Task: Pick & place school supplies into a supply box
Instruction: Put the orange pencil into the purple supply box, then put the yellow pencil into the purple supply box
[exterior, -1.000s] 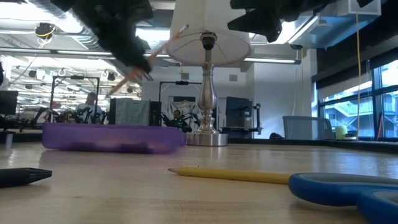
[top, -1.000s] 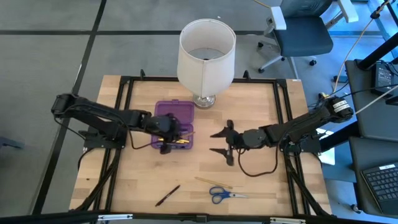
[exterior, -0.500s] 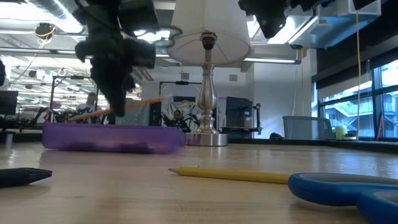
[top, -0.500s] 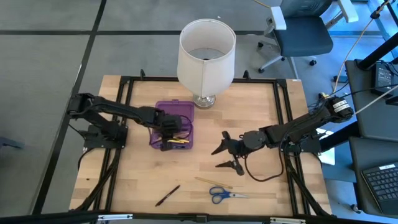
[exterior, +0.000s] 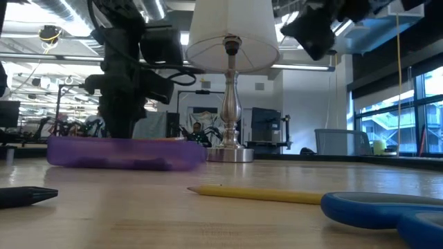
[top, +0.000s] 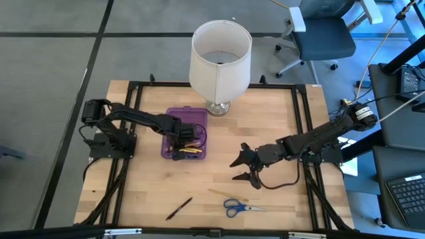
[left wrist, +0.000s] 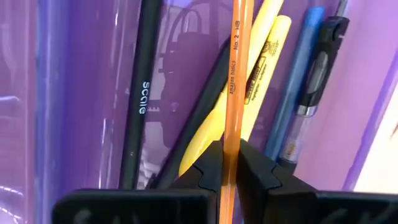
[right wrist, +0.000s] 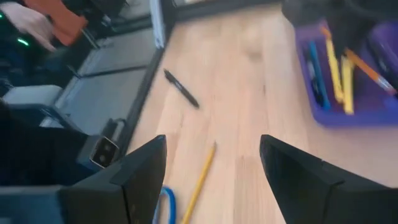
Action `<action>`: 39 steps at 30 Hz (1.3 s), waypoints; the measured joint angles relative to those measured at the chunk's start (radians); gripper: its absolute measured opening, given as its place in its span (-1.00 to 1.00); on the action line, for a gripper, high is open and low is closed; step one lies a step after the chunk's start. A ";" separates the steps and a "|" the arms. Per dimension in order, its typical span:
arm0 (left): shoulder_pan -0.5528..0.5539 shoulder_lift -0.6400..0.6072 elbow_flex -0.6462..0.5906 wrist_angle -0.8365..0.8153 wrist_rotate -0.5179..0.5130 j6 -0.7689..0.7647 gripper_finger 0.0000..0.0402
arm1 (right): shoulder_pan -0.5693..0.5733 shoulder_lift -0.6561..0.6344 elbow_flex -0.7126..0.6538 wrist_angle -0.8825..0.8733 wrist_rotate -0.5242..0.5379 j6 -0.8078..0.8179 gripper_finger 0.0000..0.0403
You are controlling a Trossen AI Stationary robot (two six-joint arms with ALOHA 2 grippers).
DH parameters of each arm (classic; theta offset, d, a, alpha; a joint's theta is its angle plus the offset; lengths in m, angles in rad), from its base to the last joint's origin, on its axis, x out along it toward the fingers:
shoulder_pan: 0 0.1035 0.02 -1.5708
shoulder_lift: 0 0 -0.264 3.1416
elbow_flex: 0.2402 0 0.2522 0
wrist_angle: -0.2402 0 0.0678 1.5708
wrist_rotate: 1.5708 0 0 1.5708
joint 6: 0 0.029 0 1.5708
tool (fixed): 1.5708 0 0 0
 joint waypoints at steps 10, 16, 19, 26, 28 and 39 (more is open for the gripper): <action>0.000 0.000 0.002 0.003 0.000 0.026 -0.74 | 0.077 0.000 0.000 -0.157 0.118 0.114 0.25; 0.010 0.000 0.060 -0.020 0.000 0.027 -0.54 | 0.087 0.000 0.015 -0.244 0.102 0.181 0.13; 0.014 0.000 0.112 -0.044 -0.002 0.027 -0.48 | 0.100 0.017 0.079 -0.342 0.091 0.190 0.08; 0.010 0.000 0.190 -0.044 0.000 0.077 -0.46 | 0.180 0.174 0.336 -0.694 0.164 0.152 0.05; 0.010 0.000 0.194 -0.045 -0.001 0.079 -0.47 | 0.202 0.240 0.397 -0.787 0.173 0.160 0.05; 0.010 -0.001 0.196 -0.046 -0.001 0.096 -0.49 | 0.279 0.565 0.623 -0.876 0.140 0.225 0.05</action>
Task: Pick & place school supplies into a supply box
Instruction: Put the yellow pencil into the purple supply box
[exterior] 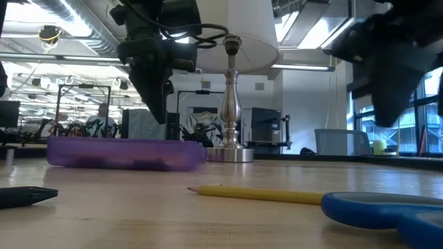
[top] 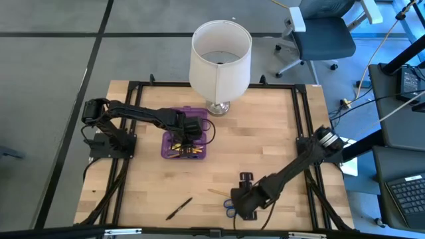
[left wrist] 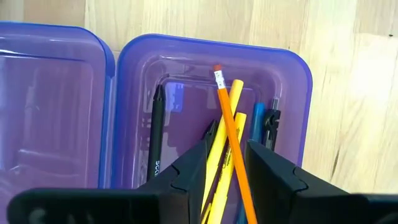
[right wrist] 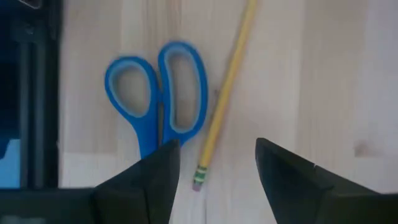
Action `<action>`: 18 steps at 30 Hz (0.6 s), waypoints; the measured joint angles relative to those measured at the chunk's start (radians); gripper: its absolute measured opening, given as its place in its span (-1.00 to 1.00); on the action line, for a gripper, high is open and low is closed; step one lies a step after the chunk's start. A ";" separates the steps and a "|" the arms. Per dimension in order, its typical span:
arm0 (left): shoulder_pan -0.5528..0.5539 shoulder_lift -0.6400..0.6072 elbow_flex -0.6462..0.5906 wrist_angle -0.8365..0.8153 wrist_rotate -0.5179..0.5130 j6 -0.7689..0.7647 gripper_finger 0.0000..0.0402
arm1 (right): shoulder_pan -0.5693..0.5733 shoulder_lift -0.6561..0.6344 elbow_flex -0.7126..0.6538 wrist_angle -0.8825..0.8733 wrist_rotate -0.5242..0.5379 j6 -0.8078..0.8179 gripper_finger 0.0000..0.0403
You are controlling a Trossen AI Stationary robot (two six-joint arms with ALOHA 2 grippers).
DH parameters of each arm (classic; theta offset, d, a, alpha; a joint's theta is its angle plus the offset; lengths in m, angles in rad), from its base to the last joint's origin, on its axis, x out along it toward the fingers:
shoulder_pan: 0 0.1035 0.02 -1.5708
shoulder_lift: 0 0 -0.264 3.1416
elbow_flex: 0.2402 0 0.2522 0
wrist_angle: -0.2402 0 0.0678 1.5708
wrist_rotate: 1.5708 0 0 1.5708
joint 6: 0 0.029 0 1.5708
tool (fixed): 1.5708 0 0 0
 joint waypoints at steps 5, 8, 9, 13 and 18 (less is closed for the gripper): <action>0.000 0.000 0.000 0.000 0.000 0.009 -0.48 | 0.005 0.078 0.067 -0.146 -0.008 0.108 0.05; 0.000 0.000 0.000 0.000 0.000 0.009 -0.47 | 0.004 0.086 0.063 -0.155 -0.041 0.163 0.05; 0.000 0.000 0.000 0.000 0.000 0.009 -0.47 | 0.004 0.086 0.057 -0.150 -0.052 0.170 0.05; 0.000 0.000 0.000 0.000 0.000 0.009 -0.49 | 0.005 0.088 0.053 -0.152 -0.082 0.193 0.05; 0.000 0.000 0.000 0.000 0.000 0.009 -0.48 | 0.004 0.088 0.053 -0.152 -0.085 0.194 0.05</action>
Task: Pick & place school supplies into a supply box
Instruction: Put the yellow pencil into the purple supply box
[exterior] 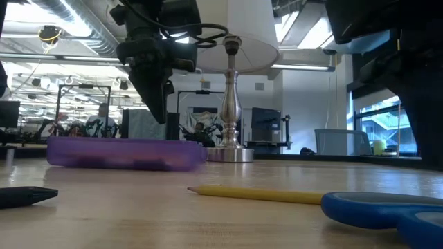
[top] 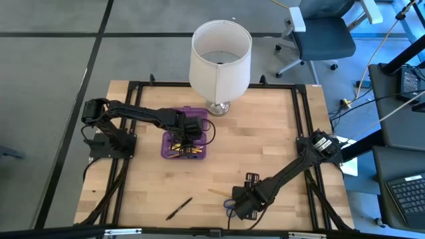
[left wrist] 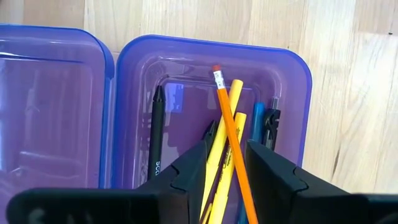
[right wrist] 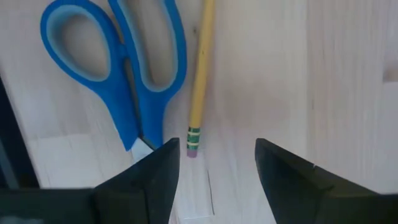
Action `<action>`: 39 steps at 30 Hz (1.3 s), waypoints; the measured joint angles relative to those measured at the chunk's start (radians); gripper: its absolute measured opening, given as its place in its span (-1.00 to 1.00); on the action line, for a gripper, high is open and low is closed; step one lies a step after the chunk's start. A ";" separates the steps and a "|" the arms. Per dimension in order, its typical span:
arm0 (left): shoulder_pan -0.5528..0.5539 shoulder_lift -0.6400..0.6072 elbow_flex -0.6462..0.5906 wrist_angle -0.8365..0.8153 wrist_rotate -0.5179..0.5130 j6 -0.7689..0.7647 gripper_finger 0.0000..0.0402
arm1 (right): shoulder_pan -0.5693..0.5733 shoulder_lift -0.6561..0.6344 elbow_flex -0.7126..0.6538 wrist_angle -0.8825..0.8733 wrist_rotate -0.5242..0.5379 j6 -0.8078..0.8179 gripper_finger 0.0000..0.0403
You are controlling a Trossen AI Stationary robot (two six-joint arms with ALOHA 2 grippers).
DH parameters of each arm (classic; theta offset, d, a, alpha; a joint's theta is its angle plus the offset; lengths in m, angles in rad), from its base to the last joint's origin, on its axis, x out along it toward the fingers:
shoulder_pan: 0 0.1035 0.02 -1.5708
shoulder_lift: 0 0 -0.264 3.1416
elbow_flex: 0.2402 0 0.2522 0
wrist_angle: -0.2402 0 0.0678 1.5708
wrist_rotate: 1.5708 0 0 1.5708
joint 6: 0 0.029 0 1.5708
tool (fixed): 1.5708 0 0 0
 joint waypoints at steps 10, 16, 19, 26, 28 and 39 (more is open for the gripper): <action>0.000 0.000 0.000 0.000 0.000 0.000 -0.48 | 0.005 0.000 -0.041 0.046 0.002 0.047 0.05; 0.000 0.000 0.000 0.000 0.000 0.000 -0.48 | 0.005 0.000 -0.101 0.118 0.001 0.070 0.05; 0.000 0.000 0.000 0.000 0.000 0.000 -0.47 | 0.005 -0.003 -0.114 0.130 0.002 0.070 0.03; 0.000 0.000 0.000 0.002 0.000 0.000 -0.49 | 0.005 -0.008 -0.144 0.156 -0.001 0.045 -0.27; 0.000 0.000 0.000 0.002 0.000 0.000 -0.49 | 0.005 -0.007 -0.145 0.155 -0.008 0.039 -0.38; 0.000 0.000 0.000 0.004 0.000 0.000 -0.48 | 0.005 -0.004 -0.145 0.168 -0.016 0.018 -0.79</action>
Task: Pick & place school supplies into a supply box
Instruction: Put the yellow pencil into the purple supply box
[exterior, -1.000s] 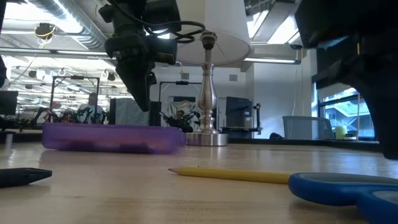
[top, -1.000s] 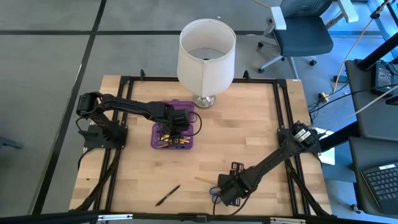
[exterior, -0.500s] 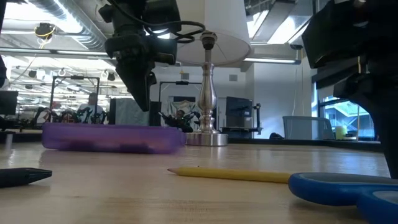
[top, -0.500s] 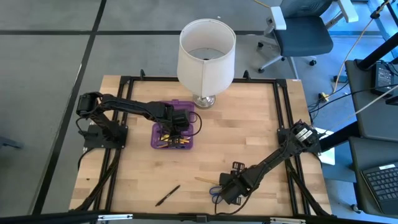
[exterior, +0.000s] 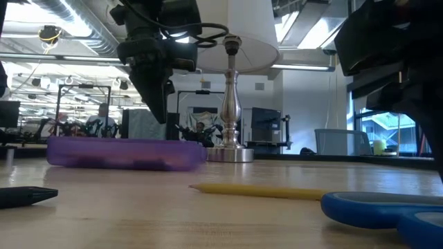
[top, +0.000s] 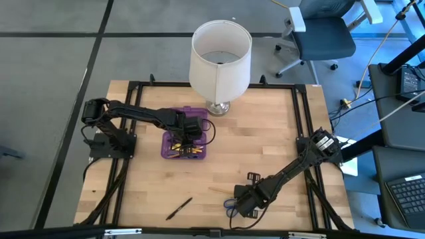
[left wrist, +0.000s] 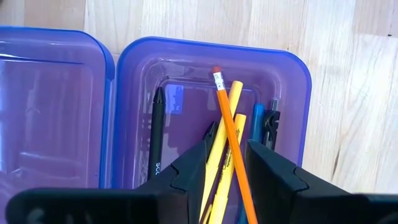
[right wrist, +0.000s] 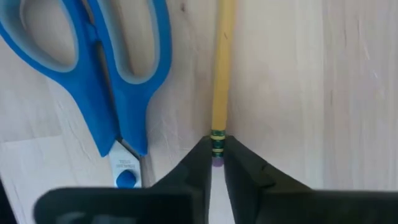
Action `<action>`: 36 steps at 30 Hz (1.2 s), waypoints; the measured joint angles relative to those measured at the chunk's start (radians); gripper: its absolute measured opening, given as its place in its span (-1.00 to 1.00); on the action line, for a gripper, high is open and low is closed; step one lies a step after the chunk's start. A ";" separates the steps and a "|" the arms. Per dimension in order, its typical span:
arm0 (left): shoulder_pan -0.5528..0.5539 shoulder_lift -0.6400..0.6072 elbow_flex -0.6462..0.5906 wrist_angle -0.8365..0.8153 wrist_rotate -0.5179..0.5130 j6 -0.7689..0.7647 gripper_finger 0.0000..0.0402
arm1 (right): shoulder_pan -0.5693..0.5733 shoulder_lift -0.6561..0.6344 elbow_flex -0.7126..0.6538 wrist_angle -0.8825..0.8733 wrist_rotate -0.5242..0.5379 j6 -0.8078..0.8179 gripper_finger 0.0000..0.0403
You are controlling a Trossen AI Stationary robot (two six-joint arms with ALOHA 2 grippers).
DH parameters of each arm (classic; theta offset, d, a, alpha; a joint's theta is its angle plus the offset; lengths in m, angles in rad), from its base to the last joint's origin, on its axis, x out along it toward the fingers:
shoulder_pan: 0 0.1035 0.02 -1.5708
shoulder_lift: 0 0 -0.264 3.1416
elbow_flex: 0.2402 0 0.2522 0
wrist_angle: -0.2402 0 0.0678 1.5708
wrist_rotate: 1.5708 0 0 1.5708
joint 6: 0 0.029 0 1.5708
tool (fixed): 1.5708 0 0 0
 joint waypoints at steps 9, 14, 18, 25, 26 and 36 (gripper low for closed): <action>0.000 0.000 0.000 0.004 0.000 0.000 -0.47 | 0.000 0.001 0.000 0.000 0.005 0.000 -0.84; 0.000 0.000 0.000 0.004 0.000 0.000 -0.48 | 0.003 0.001 -0.001 0.000 0.030 -0.005 -0.80; 0.000 0.000 0.000 0.004 0.000 -0.002 -0.49 | 0.003 0.001 -0.001 0.000 0.030 -0.044 -0.76; 0.000 0.000 0.000 0.004 0.000 -0.003 -0.46 | 0.002 0.001 -0.001 0.001 0.020 -0.049 -0.65; 0.000 0.000 0.000 0.004 0.000 -0.003 -0.46 | 0.001 0.001 -0.001 0.001 0.018 -0.048 -0.64; 0.000 0.000 0.000 0.004 0.000 -0.001 -0.48 | 0.001 0.002 -0.002 0.006 0.038 -0.052 -0.64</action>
